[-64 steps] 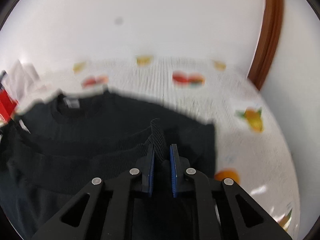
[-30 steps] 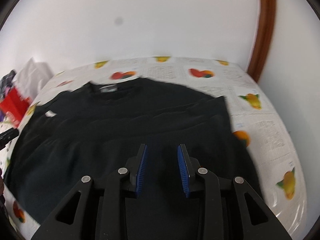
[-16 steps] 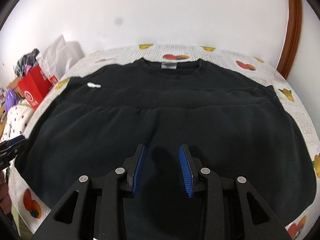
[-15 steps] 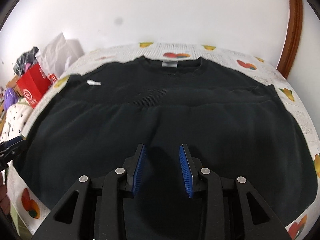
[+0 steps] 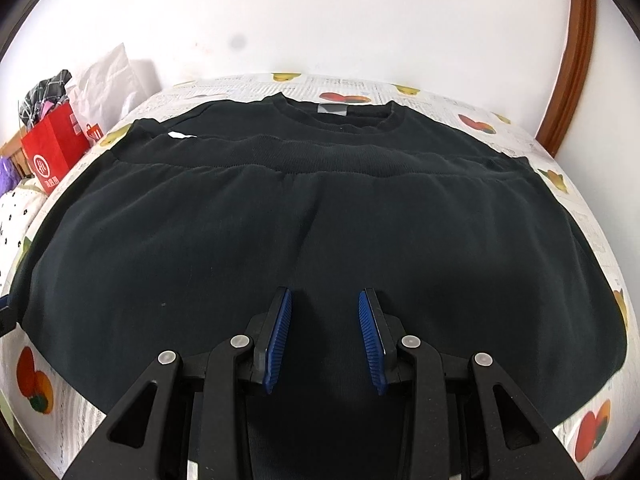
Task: Fold small clothes
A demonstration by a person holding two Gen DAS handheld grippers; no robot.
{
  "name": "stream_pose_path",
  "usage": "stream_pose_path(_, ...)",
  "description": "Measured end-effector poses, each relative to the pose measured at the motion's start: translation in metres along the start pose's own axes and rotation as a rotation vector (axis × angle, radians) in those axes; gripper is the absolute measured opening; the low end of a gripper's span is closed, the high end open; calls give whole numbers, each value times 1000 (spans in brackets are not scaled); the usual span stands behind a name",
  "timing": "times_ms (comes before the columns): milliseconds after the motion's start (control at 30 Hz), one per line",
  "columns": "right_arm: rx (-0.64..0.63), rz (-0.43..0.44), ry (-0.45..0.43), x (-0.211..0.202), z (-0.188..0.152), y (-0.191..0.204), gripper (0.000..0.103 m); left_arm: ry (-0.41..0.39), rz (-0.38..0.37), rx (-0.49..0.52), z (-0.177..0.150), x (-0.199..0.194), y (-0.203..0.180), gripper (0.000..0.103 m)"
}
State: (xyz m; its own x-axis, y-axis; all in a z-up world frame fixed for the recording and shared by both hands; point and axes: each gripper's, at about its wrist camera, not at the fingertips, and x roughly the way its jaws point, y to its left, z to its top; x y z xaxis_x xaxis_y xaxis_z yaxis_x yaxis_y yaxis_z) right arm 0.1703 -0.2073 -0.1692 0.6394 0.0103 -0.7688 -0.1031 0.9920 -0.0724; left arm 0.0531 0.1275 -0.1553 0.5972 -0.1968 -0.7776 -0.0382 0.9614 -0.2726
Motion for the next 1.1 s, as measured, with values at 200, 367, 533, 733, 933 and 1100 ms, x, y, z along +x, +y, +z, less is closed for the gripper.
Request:
stream_pose_path(200,-6,-3,-17,-9,-12,-6,35,-26,22,-16,-9,-12,-3,58)
stream_pose_path(367,-10,-11,-32,-9,-16,-5,35,-5,-11,-34,-20,-17,-3,58)
stream_pose_path(533,-20,-31,-37,-9,-17,-2,35,12,-40,-62,-26,-4,-6,58)
stream_pose_path(733,-31,-15,-34,-22,-25,-5,35,-30,-55,-143,-19,13,-5,58)
stream_pose_path(933,-103,-52,-51,-33,-49,5,35,-63,-42,-172,-8,23,-7,54)
stream_pose_path(1100,-85,-58,-54,-33,-53,5,35,-83,31,-175,4,26,-10,21)
